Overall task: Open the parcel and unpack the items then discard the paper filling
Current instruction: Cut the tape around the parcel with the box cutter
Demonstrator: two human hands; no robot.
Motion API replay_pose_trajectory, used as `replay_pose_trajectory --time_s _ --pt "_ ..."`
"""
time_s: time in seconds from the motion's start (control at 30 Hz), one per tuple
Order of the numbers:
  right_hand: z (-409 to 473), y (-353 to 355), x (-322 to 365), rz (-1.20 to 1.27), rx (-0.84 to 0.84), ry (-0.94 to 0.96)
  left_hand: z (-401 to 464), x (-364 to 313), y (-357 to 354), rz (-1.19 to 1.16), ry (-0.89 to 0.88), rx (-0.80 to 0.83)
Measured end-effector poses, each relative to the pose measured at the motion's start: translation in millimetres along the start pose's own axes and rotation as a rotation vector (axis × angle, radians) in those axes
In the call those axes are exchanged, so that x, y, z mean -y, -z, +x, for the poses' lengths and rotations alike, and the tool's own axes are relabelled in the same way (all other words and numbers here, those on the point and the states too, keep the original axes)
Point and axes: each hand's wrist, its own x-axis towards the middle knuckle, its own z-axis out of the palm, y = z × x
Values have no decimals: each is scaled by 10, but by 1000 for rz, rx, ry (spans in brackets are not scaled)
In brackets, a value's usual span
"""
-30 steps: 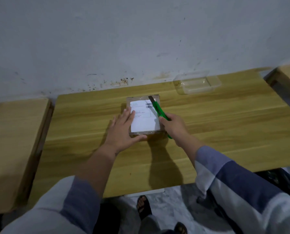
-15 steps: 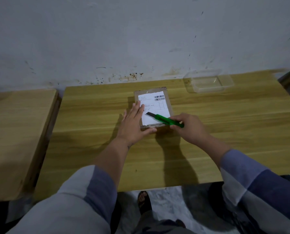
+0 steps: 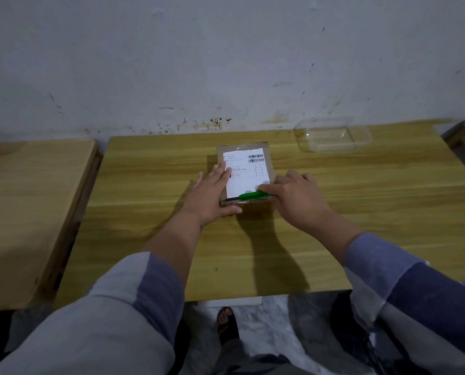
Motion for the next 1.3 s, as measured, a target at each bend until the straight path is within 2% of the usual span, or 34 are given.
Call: replay_pose_trajectory --time_s 0.3,0.47,0.77,0.9,1.03,1.17,1.3 --pt "88 89 92 -135 23 106 -12 -72 38 46 30 36" --pt "41 125 -38 -160 30 100 -23 -111 70 67 42 51" --pt "-1 -86 -107 -18 75 -30 -25 -119 61 52 49 59" --pt "28 -122 -134 235 143 -212 -26 -121 65 48 51 57" --pt "16 -97 -165 63 156 -127 -28 -129 73 48 52 61" --pt "45 -44 -161 -6 69 -63 -28 -132 75 51 53 59" --pt "84 8 -187 -62 77 -15 -26 -132 65 64 56 63"
